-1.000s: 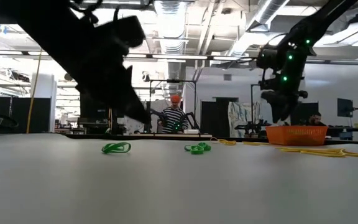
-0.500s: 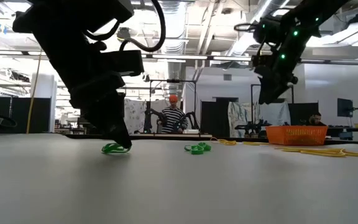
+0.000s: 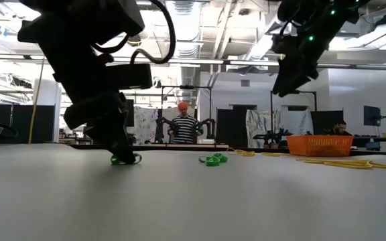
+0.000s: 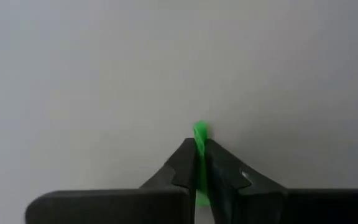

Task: Sort rubber bands into baskets
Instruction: Put the green rubber band into the orange bin

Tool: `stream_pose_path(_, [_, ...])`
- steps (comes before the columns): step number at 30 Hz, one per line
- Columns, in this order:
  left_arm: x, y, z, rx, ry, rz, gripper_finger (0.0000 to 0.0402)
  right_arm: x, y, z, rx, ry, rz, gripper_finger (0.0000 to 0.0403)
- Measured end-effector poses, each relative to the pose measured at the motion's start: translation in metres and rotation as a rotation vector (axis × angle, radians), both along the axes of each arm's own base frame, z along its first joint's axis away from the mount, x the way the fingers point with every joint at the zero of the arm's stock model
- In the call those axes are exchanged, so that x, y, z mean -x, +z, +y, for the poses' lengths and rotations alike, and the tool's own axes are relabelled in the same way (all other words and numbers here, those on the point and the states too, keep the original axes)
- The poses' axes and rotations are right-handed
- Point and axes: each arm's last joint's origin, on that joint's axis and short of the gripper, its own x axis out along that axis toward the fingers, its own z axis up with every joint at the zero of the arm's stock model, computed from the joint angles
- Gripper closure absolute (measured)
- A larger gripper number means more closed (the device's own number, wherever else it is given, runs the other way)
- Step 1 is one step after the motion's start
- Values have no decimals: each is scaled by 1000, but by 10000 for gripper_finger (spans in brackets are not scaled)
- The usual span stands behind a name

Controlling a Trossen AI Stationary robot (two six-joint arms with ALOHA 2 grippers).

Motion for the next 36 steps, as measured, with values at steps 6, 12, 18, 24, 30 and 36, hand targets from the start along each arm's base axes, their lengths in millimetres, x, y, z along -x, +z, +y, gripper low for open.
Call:
stream_pose_path(6, [-10,8,-3,-22,-74,-53,399,-10,1,31,-24,111,-22,159])
stream_pose_path(12, [-22,22,-9,-49,-151,-96,401,-16,1,68,-56,241,-37,159])
stream_pose_path(18, [-38,40,-17,-40,-281,-188,401,-15,1,112,-101,346,-61,159])
stream_pose_path(24, [-47,51,-21,-49,-388,-253,401,-5,1,152,-109,378,-89,159])
stream_pose_path(30, [-54,56,-16,-8,-482,-318,401,11,-1,179,-128,333,-105,159])
stream_pose_path(36, [-62,62,-9,14,-551,-399,401,27,-3,200,-172,264,-138,159])
